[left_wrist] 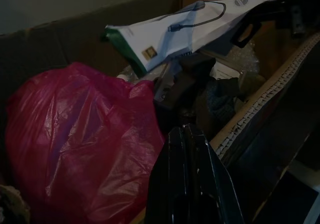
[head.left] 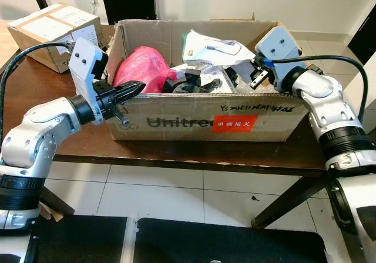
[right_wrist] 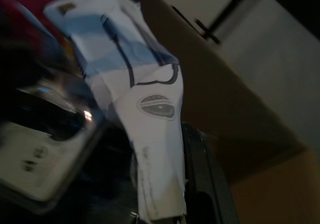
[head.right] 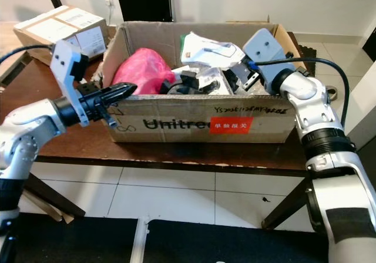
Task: Picking trash to rubbish bin
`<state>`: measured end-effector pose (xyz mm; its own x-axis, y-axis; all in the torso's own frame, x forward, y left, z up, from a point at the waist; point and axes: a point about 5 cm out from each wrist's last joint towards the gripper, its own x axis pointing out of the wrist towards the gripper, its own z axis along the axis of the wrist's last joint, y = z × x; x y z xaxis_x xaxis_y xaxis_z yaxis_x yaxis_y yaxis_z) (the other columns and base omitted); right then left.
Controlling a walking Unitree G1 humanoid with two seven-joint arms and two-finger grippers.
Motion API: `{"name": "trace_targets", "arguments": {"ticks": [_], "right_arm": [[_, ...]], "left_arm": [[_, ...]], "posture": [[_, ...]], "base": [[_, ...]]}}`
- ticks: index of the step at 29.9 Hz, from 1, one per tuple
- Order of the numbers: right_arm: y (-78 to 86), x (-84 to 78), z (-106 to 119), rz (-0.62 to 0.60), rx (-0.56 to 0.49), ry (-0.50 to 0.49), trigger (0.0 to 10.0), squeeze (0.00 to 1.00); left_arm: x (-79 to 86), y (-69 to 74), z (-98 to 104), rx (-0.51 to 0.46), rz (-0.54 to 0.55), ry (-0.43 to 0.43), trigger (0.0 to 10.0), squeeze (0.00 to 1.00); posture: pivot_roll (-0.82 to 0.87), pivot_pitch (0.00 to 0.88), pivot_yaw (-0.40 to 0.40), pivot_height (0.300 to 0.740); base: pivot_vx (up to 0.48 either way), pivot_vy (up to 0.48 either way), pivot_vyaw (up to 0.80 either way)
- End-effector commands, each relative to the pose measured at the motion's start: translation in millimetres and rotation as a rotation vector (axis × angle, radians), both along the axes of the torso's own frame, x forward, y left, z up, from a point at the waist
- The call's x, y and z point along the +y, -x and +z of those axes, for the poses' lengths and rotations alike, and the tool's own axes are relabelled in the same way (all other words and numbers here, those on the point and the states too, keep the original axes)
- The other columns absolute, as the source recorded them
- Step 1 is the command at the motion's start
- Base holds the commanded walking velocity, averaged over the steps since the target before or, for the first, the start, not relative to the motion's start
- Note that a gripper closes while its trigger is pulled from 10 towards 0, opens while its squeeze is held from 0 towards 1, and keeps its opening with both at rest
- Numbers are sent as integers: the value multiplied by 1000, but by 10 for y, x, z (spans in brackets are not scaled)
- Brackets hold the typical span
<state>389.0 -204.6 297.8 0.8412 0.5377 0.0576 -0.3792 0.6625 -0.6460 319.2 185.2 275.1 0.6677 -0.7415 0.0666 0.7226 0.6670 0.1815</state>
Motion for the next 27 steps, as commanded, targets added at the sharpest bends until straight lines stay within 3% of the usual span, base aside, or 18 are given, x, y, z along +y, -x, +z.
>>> {"name": "trace_targets", "arguments": {"ticks": [1,6,12,14,15,17,24,27], "right_arm": [[8,33,-194,79,121,-45,10000,0],[74,92,-71,224,184,-100,10000,0],[164,118,92,315,227,-133,10000,0],[241,131,177,397,259,-142,10000,0],[373,161,224,523,305,-134,10000,0],[489,185,250,623,337,-129,10000,0],[636,274,332,733,372,-176,10000,0],[610,303,359,711,353,-194,10000,0]], "left_arm": [[84,-29,46,-16,36,-14,10000,0],[203,-136,170,-66,132,-3,10000,0],[271,-185,242,-89,171,6,10000,0],[285,-204,275,-96,175,11,10000,0],[290,-214,301,-102,174,14,10000,0],[296,-227,318,-107,173,23,10000,0],[327,-249,355,-119,179,32,10000,0],[336,-256,366,-123,184,31,10000,0]], "posture": [[-50,132,17,740],[-45,131,18,740],[-51,132,25,740],[-52,132,25,740],[-52,133,26,740],[-54,132,26,740],[-54,132,24,740],[-53,132,24,740]], "base": [[0,0,0],[0,0,0],[0,0,0],[0,0,0],[0,0,0],[0,0,0],[0,0,0],[0,0,0]]}}
